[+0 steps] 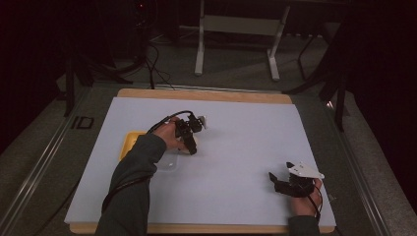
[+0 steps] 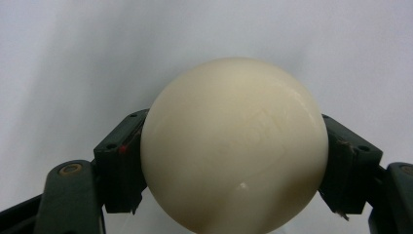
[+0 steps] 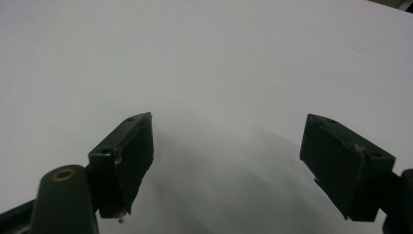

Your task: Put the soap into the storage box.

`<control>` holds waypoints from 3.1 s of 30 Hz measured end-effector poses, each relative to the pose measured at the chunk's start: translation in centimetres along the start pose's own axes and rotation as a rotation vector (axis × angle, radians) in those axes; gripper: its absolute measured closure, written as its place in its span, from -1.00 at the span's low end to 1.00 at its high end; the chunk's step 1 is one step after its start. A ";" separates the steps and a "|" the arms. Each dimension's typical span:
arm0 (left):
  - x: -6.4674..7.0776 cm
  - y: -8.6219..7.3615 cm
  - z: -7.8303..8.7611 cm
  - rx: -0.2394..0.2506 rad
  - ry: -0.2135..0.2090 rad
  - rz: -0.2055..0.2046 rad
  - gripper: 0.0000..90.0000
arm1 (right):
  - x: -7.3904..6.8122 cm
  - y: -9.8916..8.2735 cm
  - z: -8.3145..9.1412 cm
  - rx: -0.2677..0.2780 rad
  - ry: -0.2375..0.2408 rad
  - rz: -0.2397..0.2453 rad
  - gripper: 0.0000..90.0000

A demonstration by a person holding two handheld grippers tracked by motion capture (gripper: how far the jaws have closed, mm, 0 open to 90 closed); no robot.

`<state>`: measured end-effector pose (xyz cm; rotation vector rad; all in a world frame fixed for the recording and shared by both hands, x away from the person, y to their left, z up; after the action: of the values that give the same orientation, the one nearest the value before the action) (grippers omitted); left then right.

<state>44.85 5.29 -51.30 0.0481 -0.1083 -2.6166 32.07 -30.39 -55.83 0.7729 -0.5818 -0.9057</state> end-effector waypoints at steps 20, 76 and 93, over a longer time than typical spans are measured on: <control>-1.3 -3.1 2.7 0.018 0.019 0.034 -0.45 | 0.0 0.0 0.0 -0.001 -0.004 0.000 -0.56; -4.8 -11.9 4.5 0.044 0.050 0.218 -0.45 | -0.1 0.0 0.0 0.000 -0.011 0.005 -0.56; -5.3 -13.0 3.6 0.038 0.047 0.246 -0.45 | -0.1 0.0 0.0 0.001 -0.011 0.005 -0.56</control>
<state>42.82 19.41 -48.79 0.1028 -0.1378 -2.3667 32.01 -30.35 -55.82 0.7674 -0.5934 -0.9057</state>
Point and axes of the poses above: each handheld gripper's, and its own axes: z roughly backward along the jaws, y roughly out of its top, x roughly to its right, the point moved 4 cm from there along -z, roughly forward along the jaws, and after that the axes turned 3 degrees about -x, right-handed, at the moved point
